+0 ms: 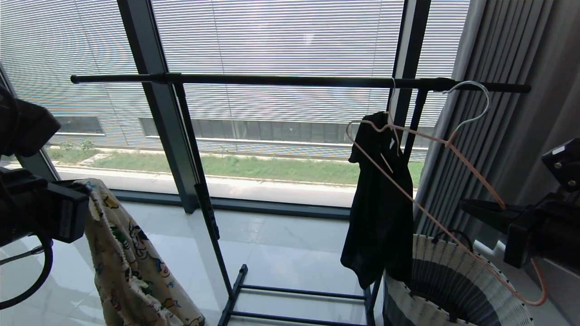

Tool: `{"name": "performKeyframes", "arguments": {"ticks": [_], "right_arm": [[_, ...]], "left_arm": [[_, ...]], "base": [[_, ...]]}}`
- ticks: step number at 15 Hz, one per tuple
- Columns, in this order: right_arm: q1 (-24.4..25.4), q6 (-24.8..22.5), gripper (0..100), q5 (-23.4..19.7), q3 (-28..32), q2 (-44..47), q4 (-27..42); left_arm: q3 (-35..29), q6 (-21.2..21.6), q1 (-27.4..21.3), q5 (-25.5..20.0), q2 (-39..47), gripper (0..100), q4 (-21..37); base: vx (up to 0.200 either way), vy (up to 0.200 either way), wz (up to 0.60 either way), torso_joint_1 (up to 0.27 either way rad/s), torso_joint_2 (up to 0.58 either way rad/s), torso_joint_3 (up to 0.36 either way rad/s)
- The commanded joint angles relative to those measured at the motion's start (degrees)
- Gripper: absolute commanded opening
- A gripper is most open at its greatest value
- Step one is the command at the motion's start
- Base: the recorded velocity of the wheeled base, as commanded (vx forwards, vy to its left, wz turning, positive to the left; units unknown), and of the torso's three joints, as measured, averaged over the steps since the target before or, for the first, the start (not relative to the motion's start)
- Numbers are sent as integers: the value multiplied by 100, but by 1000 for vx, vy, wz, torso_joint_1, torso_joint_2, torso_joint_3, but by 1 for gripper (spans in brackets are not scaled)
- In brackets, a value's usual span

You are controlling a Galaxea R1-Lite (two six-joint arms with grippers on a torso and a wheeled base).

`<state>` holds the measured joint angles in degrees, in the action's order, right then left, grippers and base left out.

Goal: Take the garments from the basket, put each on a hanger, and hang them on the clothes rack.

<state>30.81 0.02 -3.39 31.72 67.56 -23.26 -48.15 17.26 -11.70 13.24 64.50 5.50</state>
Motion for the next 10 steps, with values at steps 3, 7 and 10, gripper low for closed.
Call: {"name": "performKeyframes", "arguments": {"ticks": [3, 7, 10], "right_arm": [[1358, 455, 0, -197, -17, 372, -21], [2615, 868, 0, -180, -8, 671, -100], [2949, 938, 0, -162, 71, 1321, -926]], "left_arm": [[-1214, -944, -579, 346, 1495, 0, -5], [-1935, -2289, -1018, 1190, 2339, 0, -5], [-1979, -2552, -1097, 1260, 2506, 0, -5]], "base": [[0, 0, 0, 0, 0, 0], [0, 0, 0, 0, 0, 0], [0, 0, 0, 0, 0, 0]]}}
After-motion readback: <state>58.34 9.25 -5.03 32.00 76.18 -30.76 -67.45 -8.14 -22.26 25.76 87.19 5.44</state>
